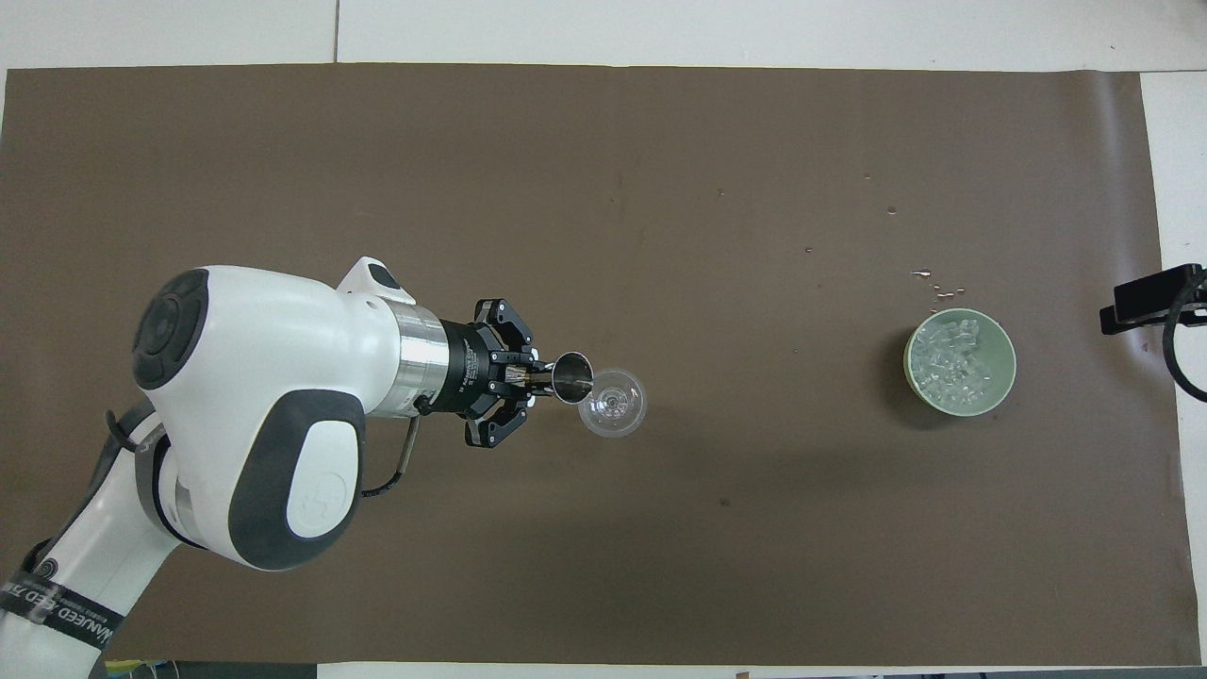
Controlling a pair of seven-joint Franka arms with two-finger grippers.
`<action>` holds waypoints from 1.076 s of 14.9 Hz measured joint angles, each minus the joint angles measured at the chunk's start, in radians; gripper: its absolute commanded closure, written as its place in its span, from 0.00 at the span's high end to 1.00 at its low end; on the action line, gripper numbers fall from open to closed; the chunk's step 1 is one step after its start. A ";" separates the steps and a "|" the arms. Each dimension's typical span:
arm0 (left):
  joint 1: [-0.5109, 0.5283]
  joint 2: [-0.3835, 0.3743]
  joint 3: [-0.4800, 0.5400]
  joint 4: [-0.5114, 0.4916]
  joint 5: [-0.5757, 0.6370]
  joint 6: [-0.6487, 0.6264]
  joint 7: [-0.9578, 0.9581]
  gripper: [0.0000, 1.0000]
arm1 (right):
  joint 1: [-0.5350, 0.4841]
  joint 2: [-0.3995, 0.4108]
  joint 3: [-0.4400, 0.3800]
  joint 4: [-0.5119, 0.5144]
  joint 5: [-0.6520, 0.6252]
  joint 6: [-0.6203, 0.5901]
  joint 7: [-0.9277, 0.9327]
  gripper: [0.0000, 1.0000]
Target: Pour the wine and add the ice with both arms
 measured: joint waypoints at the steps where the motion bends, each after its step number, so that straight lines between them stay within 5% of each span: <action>1: -0.016 0.001 0.000 0.001 0.040 0.002 -0.017 0.00 | 0.000 0.000 0.000 0.000 0.000 0.000 0.000 1.00; 16: -0.157 0.006 -0.006 0.025 0.565 0.011 -0.214 0.00 | 0.000 0.000 0.000 0.000 0.000 0.000 0.000 1.00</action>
